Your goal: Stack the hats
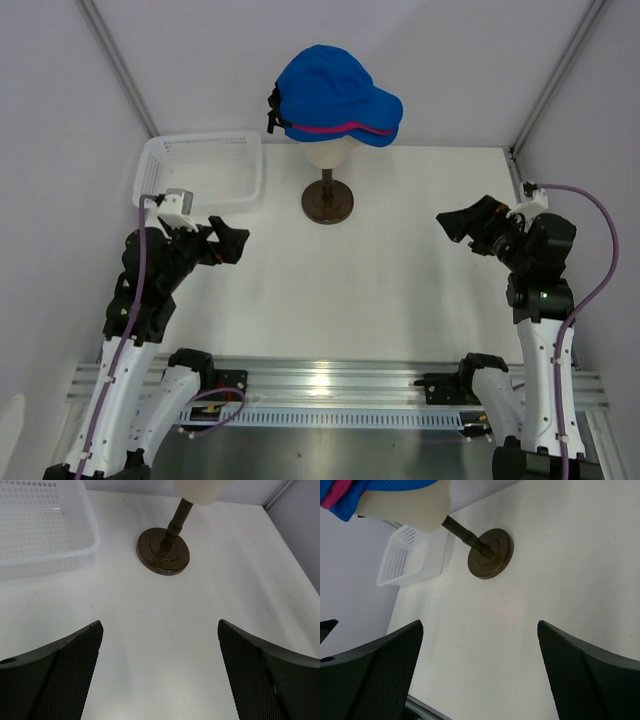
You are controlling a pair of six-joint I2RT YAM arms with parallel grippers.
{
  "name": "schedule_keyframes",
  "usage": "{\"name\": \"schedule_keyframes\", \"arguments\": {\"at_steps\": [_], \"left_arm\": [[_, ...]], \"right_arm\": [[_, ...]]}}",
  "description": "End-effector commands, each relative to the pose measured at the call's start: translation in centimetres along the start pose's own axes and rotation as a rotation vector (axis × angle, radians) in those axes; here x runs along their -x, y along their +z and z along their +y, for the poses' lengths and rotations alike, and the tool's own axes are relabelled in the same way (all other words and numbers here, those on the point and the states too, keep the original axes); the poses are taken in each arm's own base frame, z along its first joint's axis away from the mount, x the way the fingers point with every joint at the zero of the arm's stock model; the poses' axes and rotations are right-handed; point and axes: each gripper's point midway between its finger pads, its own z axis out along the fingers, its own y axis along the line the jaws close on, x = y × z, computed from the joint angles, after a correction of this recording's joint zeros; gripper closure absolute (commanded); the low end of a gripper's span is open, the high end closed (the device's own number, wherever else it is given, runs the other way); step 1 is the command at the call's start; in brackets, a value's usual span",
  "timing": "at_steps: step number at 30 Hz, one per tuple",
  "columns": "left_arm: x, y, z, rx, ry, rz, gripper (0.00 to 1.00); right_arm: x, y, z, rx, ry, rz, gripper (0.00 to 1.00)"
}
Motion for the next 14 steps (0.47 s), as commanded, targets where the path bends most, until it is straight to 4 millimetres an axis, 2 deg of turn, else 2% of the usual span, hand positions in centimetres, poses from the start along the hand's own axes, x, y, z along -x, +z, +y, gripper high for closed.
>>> {"name": "schedule_keyframes", "arguments": {"at_steps": [1, 8, 14], "left_arm": [[-0.2, -0.2, 0.8, 0.038, 0.008, -0.009, 0.01], [0.5, -1.5, 1.3, 0.074, 0.025, -0.088, 0.0], [0.7, -1.6, 1.3, 0.079, 0.016, -0.093, 0.01]], "right_arm": [[1.4, -0.2, 1.0, 0.046, -0.02, -0.096, 0.01], [2.5, 0.2, 0.9, 0.018, -0.047, -0.092, 0.01], [2.7, -0.1, 1.2, 0.025, -0.071, -0.094, 0.0]]}}
